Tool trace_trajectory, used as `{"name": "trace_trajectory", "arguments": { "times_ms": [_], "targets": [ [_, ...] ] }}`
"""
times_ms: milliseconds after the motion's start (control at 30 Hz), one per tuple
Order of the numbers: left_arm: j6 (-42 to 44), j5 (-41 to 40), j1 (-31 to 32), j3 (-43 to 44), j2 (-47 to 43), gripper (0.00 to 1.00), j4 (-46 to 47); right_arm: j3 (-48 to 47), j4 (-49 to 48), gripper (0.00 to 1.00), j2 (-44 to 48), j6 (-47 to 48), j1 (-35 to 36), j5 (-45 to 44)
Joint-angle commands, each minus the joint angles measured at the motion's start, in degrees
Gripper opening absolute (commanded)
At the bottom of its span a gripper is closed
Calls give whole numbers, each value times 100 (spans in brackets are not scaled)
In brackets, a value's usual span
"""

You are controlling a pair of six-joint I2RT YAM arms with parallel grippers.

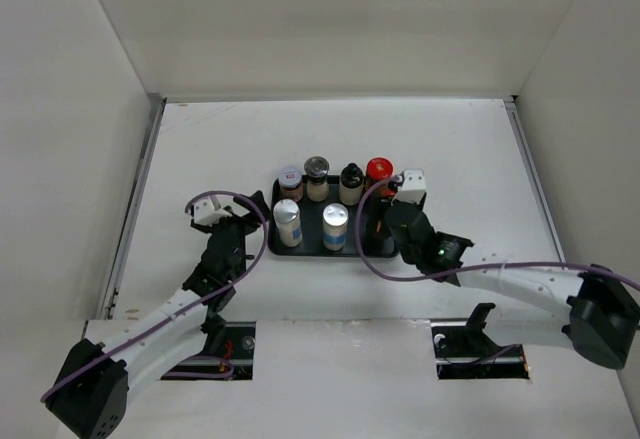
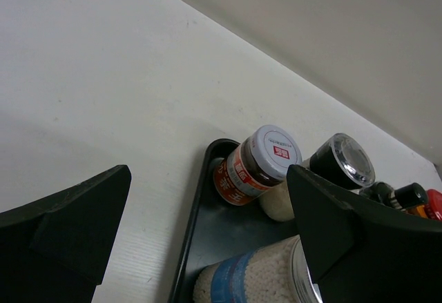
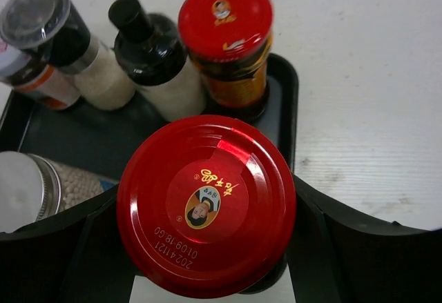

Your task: Organize the condiment bottles

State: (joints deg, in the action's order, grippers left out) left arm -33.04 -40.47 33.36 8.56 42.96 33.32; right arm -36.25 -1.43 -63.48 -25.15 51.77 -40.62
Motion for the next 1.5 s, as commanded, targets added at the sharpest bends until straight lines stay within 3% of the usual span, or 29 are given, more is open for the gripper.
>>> {"name": "trace_trajectory", "arguments": {
  "times_ms": [0, 167, 400, 467, 500, 700, 833, 1000, 1167, 1467],
  "targets": [
    [-141, -163, -63, 365, -112, 100, -351, -172, -1525, 53, -312, 141, 48, -113],
    [-422, -163, -151, 813, -235, 100, -1353, -58, -2001, 55, -989, 343, 57, -60],
    [-598, 223, -598, 1376, 300, 100, -2198, 109, -2125, 75, -1202, 308, 57, -7],
    [-678, 583, -826, 1464, 318, 100, -2330, 127, -2072, 86, -1070, 343, 57, 54],
    [-686, 767, -967, 1499, 318, 100, -2374, 144, -2054, 100, -948, 352, 57, 28],
    [-713, 1041, -1355, 1894, 292, 100, -2892, 285, -1870, 100, 483, 432, -241, -77],
    [-695, 936, -1241, 2141, 362, 100, -3129, 645, -1984, 100, 1372, 169, -970, -367],
    [-800, 1084, -1153, 2229, 310, 100, -3402, 1303, -1922, 100, 2207, -814, -1946, -263],
    [-757, 1199, -942, 2334, 195, 100, -3534, 1612, -1870, 100, 2218, -1519, -2447, 378],
    [-652, 962, -441, 2826, 485, 100, -3736, 1542, -1913, 100, 1848, -1634, -2527, 731]
  ]
}}
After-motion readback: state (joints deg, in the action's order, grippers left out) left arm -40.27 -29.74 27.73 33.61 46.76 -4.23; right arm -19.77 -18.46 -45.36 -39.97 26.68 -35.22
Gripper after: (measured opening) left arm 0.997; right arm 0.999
